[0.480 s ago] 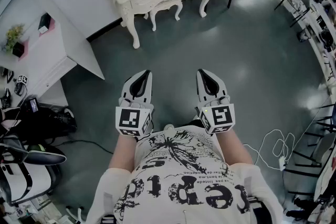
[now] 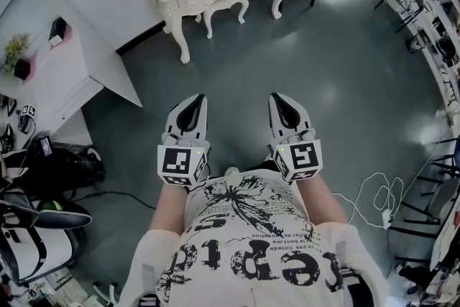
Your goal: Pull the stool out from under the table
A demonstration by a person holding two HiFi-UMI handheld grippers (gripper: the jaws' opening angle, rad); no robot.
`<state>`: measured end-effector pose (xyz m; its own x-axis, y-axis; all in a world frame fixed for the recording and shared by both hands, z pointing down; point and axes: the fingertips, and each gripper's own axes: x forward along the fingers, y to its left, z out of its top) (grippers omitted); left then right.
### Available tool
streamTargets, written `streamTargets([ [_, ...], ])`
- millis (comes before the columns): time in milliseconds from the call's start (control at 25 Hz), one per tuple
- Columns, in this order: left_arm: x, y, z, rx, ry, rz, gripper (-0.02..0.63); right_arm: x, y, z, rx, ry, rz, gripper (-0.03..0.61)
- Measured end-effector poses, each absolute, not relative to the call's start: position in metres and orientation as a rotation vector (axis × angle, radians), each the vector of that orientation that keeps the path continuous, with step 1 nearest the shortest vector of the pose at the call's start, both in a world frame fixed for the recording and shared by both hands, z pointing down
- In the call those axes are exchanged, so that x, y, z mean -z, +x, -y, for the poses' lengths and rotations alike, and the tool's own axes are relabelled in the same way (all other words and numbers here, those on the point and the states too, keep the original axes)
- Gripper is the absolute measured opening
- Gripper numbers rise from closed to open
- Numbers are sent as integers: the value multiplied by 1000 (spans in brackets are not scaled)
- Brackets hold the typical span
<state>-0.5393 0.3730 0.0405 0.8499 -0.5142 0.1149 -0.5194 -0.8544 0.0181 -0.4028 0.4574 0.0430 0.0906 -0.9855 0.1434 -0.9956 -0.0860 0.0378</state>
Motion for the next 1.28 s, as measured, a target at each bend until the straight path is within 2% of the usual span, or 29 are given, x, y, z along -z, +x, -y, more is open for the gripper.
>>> streamTargets([
  [360, -58, -529, -351, -172, 2917, 843, 18, -57, -378, -442, -189, 2270, 1965, 15],
  [640, -70, -479, -316, -215, 2889, 905, 18, -72, -322, -403, -221, 2238, 2009, 15],
  [840, -71, -414, -276, -243, 2850, 998, 18, -73, -251, -355, -230, 2184, 2087, 15],
  [1280, -71, -219, -197, -260, 2809, 1075, 18, -75, -59, -256, -255, 2058, 2171, 15],
])
